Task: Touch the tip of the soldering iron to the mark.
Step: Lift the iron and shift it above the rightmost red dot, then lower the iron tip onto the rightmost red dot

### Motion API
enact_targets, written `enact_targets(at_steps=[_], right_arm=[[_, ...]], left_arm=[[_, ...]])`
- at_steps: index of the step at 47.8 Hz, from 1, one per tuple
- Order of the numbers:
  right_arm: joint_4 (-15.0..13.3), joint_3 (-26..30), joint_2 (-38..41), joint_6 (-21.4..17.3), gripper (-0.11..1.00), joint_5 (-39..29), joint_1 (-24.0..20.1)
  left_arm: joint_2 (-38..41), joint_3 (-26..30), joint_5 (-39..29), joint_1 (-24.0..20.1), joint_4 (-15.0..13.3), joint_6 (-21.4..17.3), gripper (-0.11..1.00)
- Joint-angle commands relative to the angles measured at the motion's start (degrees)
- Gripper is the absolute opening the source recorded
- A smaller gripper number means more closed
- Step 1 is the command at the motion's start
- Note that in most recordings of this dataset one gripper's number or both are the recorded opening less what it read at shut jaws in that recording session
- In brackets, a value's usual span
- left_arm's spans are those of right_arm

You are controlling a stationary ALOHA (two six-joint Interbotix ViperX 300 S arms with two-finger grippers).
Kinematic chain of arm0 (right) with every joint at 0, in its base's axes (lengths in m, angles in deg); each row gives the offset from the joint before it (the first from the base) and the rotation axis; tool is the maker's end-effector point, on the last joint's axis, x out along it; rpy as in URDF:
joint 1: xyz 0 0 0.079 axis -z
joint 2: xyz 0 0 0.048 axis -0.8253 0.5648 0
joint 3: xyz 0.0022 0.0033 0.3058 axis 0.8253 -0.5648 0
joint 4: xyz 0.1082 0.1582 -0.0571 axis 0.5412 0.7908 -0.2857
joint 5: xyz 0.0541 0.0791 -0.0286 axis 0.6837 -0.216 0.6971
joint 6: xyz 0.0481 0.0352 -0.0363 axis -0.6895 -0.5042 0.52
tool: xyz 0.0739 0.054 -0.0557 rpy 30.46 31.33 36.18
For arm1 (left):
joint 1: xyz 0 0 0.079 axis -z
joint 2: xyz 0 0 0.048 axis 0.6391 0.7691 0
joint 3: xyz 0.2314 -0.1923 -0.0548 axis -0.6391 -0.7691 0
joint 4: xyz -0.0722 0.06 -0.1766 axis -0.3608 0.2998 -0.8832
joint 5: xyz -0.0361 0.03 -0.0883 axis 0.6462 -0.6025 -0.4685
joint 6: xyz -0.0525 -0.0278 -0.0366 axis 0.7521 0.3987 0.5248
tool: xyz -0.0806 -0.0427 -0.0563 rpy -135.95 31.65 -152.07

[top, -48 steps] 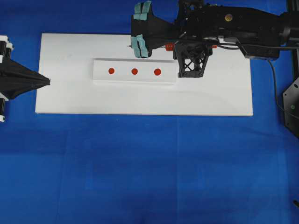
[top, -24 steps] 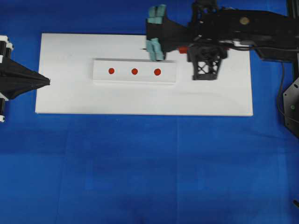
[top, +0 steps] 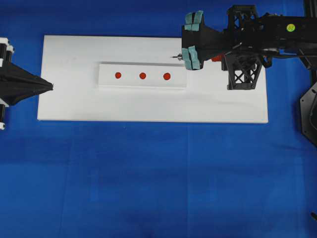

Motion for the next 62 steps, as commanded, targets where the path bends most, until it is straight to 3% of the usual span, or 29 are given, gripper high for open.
enact_targets(at_steps=[1, 32, 62], right_arm=[[0.1, 0.5, -1.5, -0.1, 0.06, 0.4, -0.1], [0.6, 0.5, -0.9, -0.1, 0.06, 0.9, -0.1], [2.1, -1.3, 7.7, 0.2, 0.06, 5.0, -0.1]], left_arm=[[0.2, 0.5, 0.4, 0.0, 0.0, 0.0, 0.0], [0.2, 0.5, 0.4, 0.0, 0.0, -0.1, 0.0], [0.2, 0.6, 0.4, 0.0, 0.0, -0.2, 0.0]])
